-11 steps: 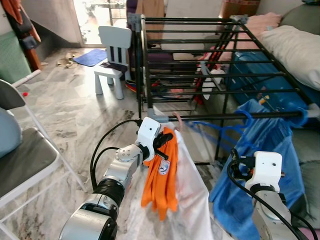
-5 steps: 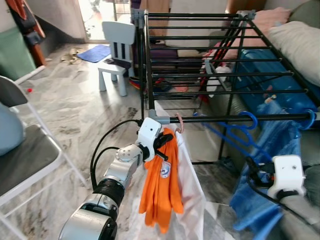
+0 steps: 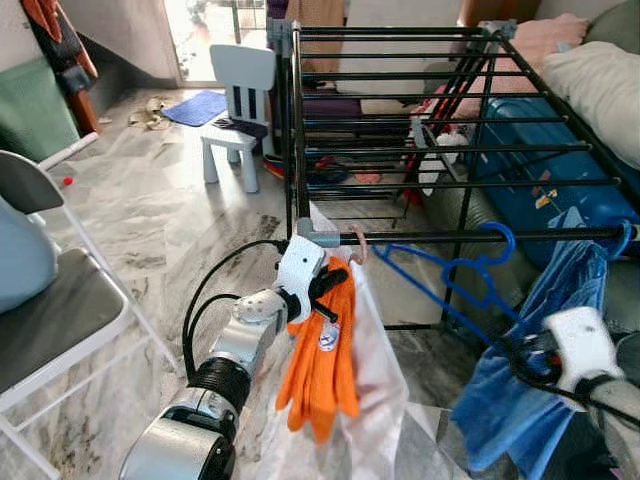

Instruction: Hang hanger

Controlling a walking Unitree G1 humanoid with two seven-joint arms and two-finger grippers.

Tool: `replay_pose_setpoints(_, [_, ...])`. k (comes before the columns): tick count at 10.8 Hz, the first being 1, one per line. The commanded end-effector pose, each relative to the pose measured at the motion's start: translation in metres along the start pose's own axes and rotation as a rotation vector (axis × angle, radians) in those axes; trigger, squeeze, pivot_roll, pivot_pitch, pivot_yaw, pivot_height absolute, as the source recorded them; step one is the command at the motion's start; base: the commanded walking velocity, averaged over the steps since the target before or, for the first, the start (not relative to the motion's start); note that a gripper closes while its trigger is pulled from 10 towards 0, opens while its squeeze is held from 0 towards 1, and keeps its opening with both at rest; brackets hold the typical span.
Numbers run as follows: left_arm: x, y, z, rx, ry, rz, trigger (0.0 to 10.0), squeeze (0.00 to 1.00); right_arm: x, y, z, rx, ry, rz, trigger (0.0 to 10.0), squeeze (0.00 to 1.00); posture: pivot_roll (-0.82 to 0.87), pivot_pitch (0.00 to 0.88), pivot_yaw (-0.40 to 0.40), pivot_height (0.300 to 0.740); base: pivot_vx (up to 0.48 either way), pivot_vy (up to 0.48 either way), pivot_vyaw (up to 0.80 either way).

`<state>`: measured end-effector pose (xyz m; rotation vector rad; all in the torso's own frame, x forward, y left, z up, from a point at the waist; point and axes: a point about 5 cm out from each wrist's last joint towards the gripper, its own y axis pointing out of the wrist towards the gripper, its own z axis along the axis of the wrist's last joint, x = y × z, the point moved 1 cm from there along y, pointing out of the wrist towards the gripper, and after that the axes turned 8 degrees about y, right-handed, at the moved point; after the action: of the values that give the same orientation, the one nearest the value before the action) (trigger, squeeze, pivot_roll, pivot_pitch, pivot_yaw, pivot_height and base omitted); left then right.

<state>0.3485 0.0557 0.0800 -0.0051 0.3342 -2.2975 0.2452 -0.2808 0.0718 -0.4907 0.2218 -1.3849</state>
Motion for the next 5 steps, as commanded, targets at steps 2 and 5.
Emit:
replay_pose_setpoints(2, [-0.002,0.000,0.004,-0.004,0.023,0.004,10.0,0.00,0.002,0.006,0.000,-0.007,-0.012,0.039,1.0,0.00,-0.02,0.003,-0.017,0.740,0.000,0.000,0.00])
replay_pose_setpoints(5, [-0.003,0.000,0.003,-0.011,0.028,0.007,10.0,0.00,0.004,0.016,0.002,-0.001,-0.074,0.061,0.0,0.00,-0.02,0.005,-0.017,0.740,0.000,0.000,0.00])
